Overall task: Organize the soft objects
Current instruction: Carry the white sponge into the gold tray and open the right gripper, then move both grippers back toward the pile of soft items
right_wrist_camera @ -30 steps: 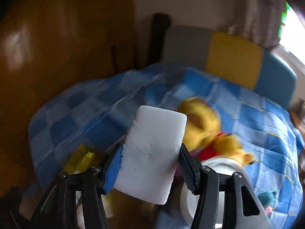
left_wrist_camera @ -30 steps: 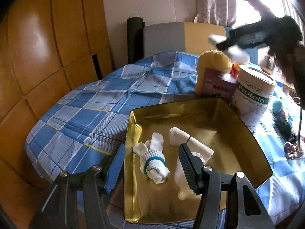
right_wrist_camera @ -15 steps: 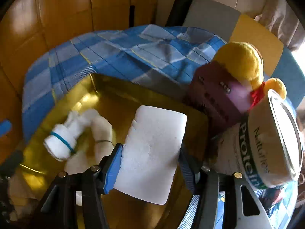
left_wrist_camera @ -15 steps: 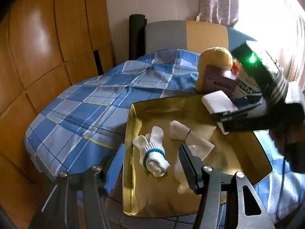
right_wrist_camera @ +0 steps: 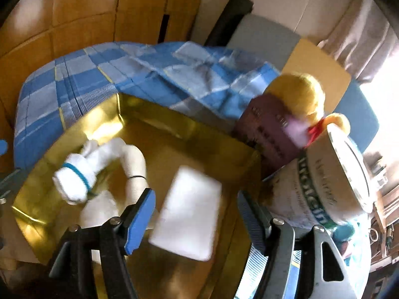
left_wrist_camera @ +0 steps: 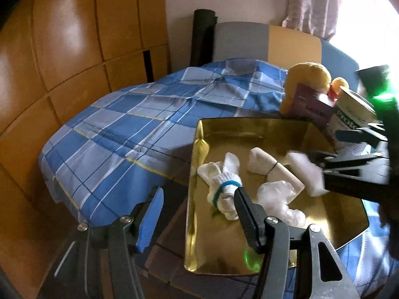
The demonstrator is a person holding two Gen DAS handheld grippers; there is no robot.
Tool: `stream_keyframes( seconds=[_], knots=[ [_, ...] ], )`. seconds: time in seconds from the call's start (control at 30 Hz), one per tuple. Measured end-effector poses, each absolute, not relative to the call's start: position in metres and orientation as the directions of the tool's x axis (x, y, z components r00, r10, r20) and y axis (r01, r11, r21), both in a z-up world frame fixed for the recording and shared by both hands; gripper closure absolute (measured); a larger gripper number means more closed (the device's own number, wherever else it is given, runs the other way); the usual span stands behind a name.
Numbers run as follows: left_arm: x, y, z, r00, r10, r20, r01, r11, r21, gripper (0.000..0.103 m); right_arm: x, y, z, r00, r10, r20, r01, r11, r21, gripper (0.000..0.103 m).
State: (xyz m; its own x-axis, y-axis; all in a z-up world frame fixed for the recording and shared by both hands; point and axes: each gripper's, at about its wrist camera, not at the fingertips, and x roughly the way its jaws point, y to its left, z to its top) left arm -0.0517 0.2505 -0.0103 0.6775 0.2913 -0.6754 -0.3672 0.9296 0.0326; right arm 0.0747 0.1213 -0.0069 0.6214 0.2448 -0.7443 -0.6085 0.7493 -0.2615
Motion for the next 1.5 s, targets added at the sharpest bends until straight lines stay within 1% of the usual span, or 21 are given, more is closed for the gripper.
stream_keyframes(
  seconds=[0.3,0.53,0.93,1.17,1.27,1.43,1.5],
  knots=[
    [-0.055,0.252,-0.011,0.668,0.298,-0.682,-0.384,0.923,0.027,0.043,0.027,0.109,0.030,0.670,0.310,-0.675,-0.586,0.778,-0.226,0.034],
    [-0.056,0.243,-0.008,0.674,0.297,-0.677,-0.370,0.928,0.038,0.043,0.011,0.100,0.048,0.690,0.339,-0.639,-0.577,0.791,-0.203,0.034],
    [-0.057,0.225,-0.002,0.689,0.284,-0.667,-0.331,0.942,0.059,0.043,0.006,0.082,0.054,0.713,0.332,-0.618,-0.547,0.815,-0.192,0.034],
    [-0.052,0.206,0.006,0.711,0.250,-0.657,-0.274,0.959,0.068,0.043,0.013,0.059,0.052,0.727,0.305,-0.615,-0.509,0.840,-0.186,0.034],
    [-0.047,0.190,0.011,0.730,0.222,-0.647,-0.219,0.972,0.086,0.043,0.020,0.041,0.050,0.737,0.282,-0.615,-0.479,0.859,-0.180,0.034],
    [-0.038,0.156,0.016,0.751,0.160,-0.641,-0.118,0.987,0.108,0.042,0.039,-0.008,0.044,0.758,0.195,-0.622,-0.379,0.908,-0.177,0.034],
    [-0.034,0.141,0.017,0.756,0.132,-0.641,-0.078,0.991,0.112,0.041,0.047,-0.033,0.040,0.763,0.147,-0.629,-0.325,0.929,-0.177,0.034]
  ],
)
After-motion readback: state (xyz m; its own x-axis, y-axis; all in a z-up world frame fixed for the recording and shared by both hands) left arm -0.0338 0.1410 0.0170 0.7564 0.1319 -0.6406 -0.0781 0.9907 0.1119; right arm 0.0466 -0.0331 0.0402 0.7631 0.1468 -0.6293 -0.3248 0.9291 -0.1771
